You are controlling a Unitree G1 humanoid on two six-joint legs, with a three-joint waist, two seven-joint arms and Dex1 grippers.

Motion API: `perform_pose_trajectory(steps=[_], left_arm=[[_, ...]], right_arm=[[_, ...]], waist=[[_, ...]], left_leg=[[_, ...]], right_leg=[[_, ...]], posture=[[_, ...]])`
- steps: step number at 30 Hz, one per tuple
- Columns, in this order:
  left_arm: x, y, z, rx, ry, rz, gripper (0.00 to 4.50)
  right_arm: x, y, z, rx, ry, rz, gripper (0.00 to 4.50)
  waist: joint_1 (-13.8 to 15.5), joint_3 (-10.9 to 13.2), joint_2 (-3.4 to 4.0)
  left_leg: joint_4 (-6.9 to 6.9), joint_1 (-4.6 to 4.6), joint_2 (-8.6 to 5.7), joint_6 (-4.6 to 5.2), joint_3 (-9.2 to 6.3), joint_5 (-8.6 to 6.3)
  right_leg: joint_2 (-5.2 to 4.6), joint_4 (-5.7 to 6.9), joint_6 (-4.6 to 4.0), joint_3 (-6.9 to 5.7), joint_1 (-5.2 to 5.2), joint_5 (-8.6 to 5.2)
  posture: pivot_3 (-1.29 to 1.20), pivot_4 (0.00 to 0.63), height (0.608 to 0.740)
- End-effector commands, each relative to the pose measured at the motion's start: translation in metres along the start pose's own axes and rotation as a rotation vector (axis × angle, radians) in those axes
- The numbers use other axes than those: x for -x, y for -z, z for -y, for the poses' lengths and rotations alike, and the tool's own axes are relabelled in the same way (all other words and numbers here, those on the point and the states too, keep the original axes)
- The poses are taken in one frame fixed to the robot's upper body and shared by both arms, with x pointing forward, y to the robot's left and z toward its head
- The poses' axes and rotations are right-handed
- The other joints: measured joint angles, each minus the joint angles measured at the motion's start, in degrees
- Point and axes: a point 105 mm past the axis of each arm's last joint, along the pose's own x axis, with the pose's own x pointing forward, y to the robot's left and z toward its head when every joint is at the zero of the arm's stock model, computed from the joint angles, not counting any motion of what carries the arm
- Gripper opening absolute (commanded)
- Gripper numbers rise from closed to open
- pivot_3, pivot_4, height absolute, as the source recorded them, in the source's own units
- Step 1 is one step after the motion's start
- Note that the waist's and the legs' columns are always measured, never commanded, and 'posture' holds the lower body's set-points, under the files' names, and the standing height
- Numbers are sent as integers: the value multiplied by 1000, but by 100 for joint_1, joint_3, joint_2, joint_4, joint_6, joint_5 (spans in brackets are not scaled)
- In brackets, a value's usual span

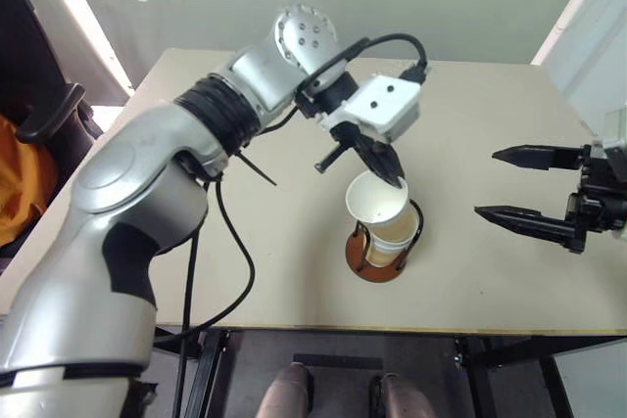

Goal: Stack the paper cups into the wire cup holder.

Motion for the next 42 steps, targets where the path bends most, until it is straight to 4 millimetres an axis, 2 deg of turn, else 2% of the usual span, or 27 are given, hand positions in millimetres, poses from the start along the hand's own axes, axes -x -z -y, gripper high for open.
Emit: perform_pose_trajectory(steps=[1,6,9,19,23,26,29,33,36,37,42], left_arm=[[1,-8,-3,-60,27,-9,34],[-5,-9,-7,-52,35,-9,34],[-7,-7,-6,-53,42,-19,603],[-8,-4,-9,-64,25,-30,4083],[6,1,-14,-25,-51,-31,4083],[26,15,-6,63,-128,-20,4083],[51,33,16,206,-213,21,4083],[91,59,80,466,-331,56,4083],[108,61,113,606,-424,93,4083],[110,61,119,638,-454,98,4083],[130,63,161,822,-636,53,4083]], right_arm=[[5,-9,-3,34,29,26,4500],[0,-6,-19,20,-37,10,4500],[-4,-3,-34,17,-103,-23,4500],[-6,1,-36,24,-125,-72,4500],[-9,5,-34,17,-151,-88,4500],[-13,15,-24,6,-157,-116,4500],[-17,27,-5,26,-107,-179,4500],[-14,22,12,35,-102,-148,4500],[-14,29,21,60,-118,-190,4500],[-13,31,23,72,-127,-206,4500],[-30,24,33,139,-227,-179,4500]], waist=[[1,0,0],[1,0,0],[3,0,0],[7,0,0],[8,0,0],[-17,-1,2],[-68,-9,14],[-155,-13,24],[-170,-14,23],[-148,-15,21],[-158,-15,21]], left_leg=[[10,3,-1,4,0,-6],[22,7,-10,14,4,-14],[21,7,-10,14,9,-14],[24,9,-13,16,25,-19],[24,12,-12,18,30,-20],[22,18,-12,19,37,-21],[21,23,-11,20,44,-21],[22,23,-8,21,49,-15],[18,9,-8,22,50,-15],[20,9,-8,24,50,-17],[21,22,-16,32,53,-16]], right_leg=[[0,0,4,-1,7,-3],[-8,-4,17,2,20,-3],[-7,-3,23,3,21,-7],[-10,-6,35,18,21,-10],[-10,-6,37,22,20,-11],[-8,-4,42,28,19,-14],[-6,-1,45,34,19,-16],[7,5,47,49,5,-18],[20,6,50,76,-19,-22],[24,5,49,87,-20,-25],[17,6,37,111,-13,-28]], posture=[[0,150,740],[0,150,740],[0,150,740],[0,150,740],[0,150,740],[0,150,740],[0,150,740],[0,150,740],[0,150,740],[0,150,740],[0,150,740]])
